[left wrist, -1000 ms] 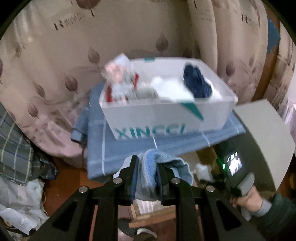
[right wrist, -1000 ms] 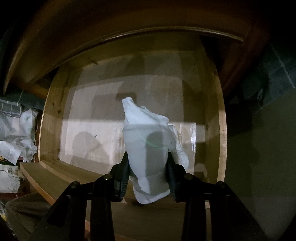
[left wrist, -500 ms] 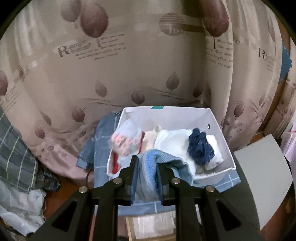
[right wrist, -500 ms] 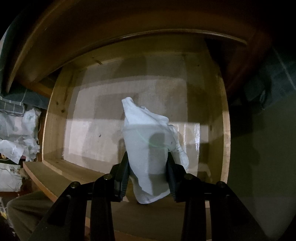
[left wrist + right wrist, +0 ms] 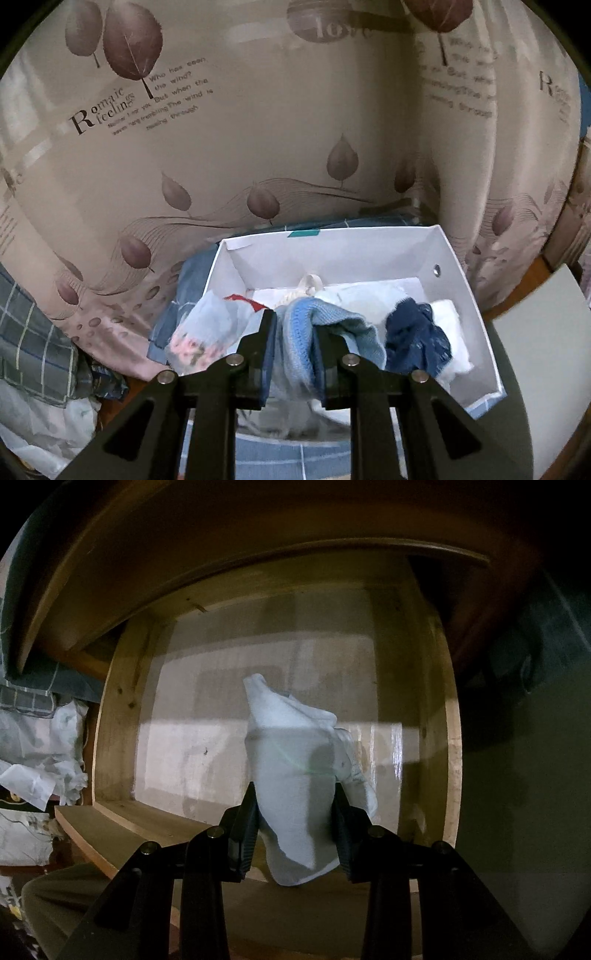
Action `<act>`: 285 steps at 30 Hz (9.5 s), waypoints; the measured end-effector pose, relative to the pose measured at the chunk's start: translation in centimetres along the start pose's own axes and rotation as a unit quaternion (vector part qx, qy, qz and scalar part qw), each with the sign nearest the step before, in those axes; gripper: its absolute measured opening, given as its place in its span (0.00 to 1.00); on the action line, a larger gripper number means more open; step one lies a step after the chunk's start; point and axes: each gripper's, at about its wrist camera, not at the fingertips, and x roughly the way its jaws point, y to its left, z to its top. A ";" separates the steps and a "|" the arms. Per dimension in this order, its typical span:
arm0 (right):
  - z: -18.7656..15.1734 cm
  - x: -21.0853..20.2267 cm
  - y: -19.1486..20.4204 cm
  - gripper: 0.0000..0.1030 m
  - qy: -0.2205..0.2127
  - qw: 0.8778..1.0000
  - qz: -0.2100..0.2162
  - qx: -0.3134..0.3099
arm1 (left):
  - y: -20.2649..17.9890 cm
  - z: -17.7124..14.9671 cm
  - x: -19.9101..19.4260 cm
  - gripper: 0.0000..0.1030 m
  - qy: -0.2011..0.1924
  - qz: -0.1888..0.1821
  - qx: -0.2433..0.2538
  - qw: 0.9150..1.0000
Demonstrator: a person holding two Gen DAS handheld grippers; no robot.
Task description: Take underwear out of drawer
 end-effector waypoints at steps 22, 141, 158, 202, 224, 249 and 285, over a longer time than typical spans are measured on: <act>0.1 0.5 0.0 0.33 0.000 1.000 -0.002 -0.001 | -1.3 -2.4 4.0 0.40 0.019 0.022 0.017 0.999; 15.3 -22.9 13.3 0.33 -0.219 0.963 -0.094 -0.126 | 5.5 -28.8 4.2 0.52 0.054 0.052 -0.155 0.985; 22.6 -17.9 13.3 0.34 -0.195 0.953 -0.191 -0.135 | 6.3 -28.9 5.0 0.52 0.072 0.038 -0.171 0.982; 0.5 -22.9 10.2 0.99 -0.323 0.938 -0.085 -0.093 | 4.2 -29.1 4.2 0.52 0.071 0.053 -0.145 0.985; -3.6 -8.0 6.4 0.99 -0.209 0.965 -0.116 -0.104 | 2.6 -30.6 4.0 0.52 0.094 0.061 -0.135 0.984; -4.2 -6.7 5.8 0.99 -0.184 0.972 -0.102 -0.103 | 1.9 -30.6 4.7 0.52 0.105 0.057 -0.133 0.984; -4.2 -6.1 6.2 0.99 -0.171 0.973 -0.107 -0.109 | 1.5 -30.7 4.8 0.52 0.109 0.062 -0.122 0.985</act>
